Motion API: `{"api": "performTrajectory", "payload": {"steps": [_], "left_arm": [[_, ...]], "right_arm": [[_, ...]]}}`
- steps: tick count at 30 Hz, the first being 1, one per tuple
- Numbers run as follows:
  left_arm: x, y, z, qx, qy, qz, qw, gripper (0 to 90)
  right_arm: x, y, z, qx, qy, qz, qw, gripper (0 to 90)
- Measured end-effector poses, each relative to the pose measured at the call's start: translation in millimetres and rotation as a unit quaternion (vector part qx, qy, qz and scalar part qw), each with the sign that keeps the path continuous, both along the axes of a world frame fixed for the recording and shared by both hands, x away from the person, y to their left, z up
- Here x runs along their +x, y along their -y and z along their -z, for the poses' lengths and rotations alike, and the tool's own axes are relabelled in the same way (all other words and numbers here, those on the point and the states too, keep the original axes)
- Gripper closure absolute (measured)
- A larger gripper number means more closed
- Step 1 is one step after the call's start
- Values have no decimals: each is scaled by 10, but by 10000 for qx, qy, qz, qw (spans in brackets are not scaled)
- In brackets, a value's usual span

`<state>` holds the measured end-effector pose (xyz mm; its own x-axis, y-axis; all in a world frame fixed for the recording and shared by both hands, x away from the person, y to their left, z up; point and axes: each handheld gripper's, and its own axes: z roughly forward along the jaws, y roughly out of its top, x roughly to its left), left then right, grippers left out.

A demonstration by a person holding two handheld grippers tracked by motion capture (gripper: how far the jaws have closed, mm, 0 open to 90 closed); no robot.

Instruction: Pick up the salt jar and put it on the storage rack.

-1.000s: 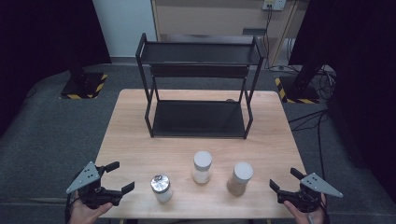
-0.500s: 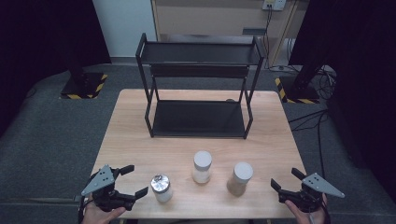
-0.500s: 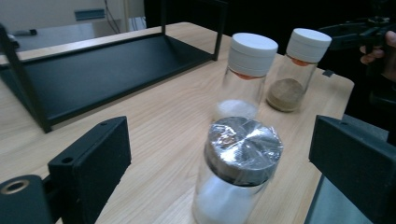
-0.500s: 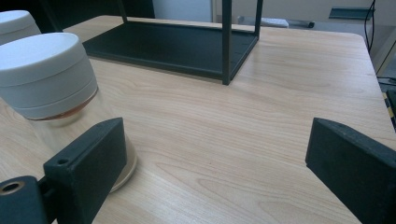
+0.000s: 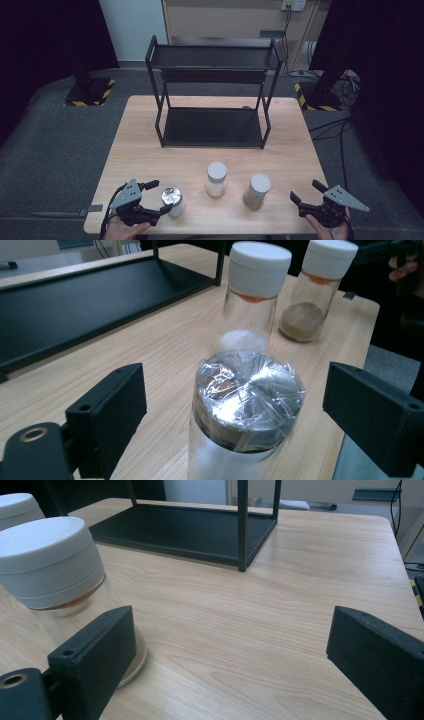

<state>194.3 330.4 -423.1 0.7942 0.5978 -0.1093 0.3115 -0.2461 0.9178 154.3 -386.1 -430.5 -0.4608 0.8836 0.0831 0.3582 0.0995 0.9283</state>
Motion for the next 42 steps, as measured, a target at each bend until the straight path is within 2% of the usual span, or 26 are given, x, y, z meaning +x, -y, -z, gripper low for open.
{"api": "performTrajectory", "payload": {"steps": [3, 5, 8, 12, 17, 26, 29, 42], "left_arm": [[23, 50, 45, 60, 12, 20, 10000, 124], [42, 60, 75, -1, -20, 66, 10000, 142], [41, 112, 98, 94, 54, 111, 9999, 179], [70, 131, 145, 56, 70, 162, 9998, 241], [81, 162, 155, 155, 185, 184, 9995, 326], [75, 187, 123, 239, 220, 177, 9993, 335], [62, 214, 87, 331, 247, 146, 9990, 335], [165, 209, -80, 232, 124, -202, 9995, 336]], "right_arm": [[5, 0, 0, -2, -9, -2, 10000, 59], [6, 0, 1, -3, -13, 0, 10000, 60], [4, 2, 1, 6, -11, 2, 10000, 62], [4, 2, 3, 12, -10, 7, 10000, 62], [5, 4, 4, 17, -13, 9, 10000, 63], [7, 5, 6, 19, -9, -6, 10000, 65], [6, 7, 8, 27, -5, -4, 10000, 65], [6, 10, 8, 41, -6, -9, 10000, 66]]}}
